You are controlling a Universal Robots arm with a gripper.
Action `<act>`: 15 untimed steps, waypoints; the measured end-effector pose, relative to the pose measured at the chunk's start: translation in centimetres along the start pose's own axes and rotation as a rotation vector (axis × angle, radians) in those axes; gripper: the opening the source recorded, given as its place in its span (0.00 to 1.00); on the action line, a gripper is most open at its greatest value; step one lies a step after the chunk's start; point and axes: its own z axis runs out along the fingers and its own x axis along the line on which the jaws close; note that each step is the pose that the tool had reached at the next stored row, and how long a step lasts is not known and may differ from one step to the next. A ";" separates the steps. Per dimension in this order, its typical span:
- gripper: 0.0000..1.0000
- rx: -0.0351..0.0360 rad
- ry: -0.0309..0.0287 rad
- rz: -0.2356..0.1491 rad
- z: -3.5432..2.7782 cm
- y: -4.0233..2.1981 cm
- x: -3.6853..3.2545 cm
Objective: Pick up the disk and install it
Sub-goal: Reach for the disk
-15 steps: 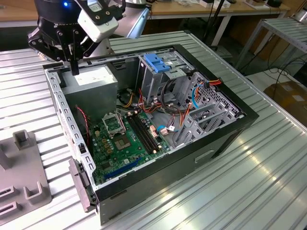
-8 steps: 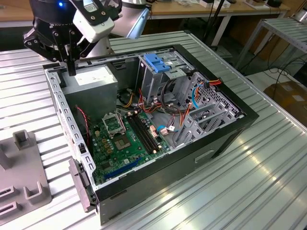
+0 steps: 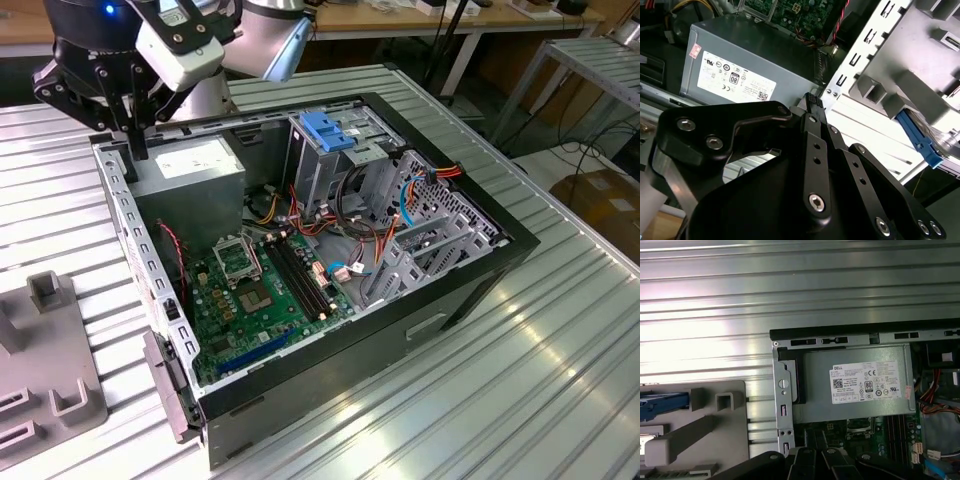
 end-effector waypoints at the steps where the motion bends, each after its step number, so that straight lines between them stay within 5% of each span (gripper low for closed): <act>1: 0.10 0.0000 0.0000 0.000 0.00 0.00 0.06; 15: 0.10 0.0001 0.0006 0.000 -0.03 -0.08 1.10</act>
